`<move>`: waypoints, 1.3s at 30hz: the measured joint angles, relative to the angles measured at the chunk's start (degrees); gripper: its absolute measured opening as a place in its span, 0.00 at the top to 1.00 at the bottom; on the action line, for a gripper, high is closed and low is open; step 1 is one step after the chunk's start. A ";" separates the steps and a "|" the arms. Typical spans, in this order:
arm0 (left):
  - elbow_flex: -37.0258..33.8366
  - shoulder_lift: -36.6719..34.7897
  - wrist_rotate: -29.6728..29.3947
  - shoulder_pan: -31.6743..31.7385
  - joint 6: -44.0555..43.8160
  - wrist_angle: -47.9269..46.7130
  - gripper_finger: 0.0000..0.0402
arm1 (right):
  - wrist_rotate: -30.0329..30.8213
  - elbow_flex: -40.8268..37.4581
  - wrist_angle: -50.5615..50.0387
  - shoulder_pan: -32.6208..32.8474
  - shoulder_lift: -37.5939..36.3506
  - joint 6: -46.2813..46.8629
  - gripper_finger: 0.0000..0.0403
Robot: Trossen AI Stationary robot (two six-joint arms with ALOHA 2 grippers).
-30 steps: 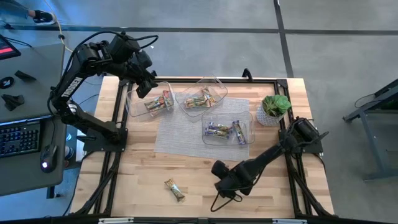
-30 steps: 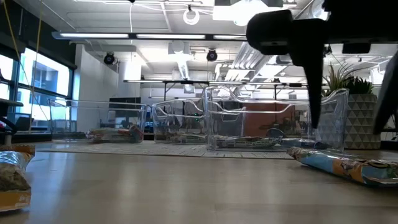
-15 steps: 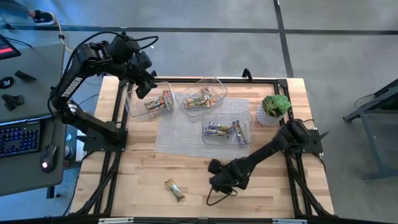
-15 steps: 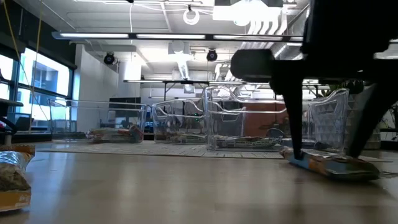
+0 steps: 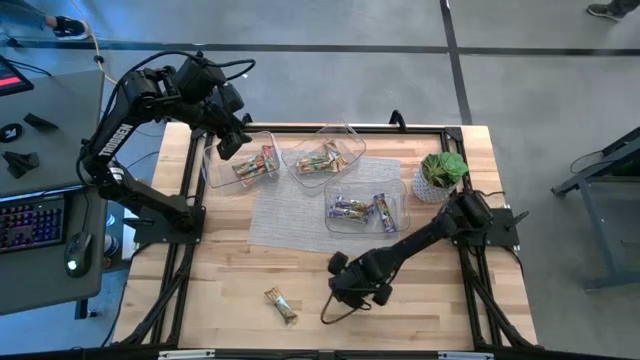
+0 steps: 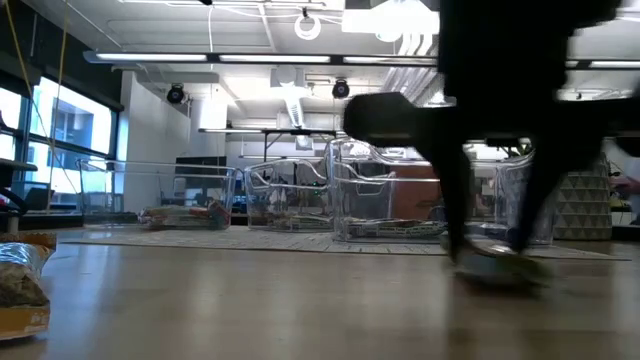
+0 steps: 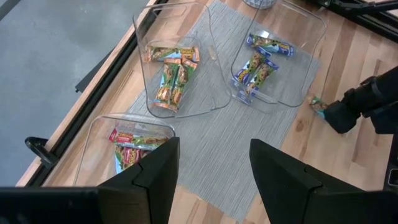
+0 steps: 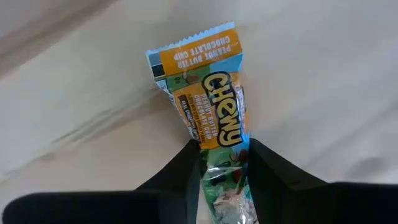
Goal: Pick and place Granola Bars by type
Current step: Put the orange granola bar into the middle transparent bin
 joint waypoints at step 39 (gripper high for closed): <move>0.00 0.11 -0.57 0.01 2.43 -0.26 0.53 | 4.83 7.89 19.50 -49.17 -4.00 12.83 0.69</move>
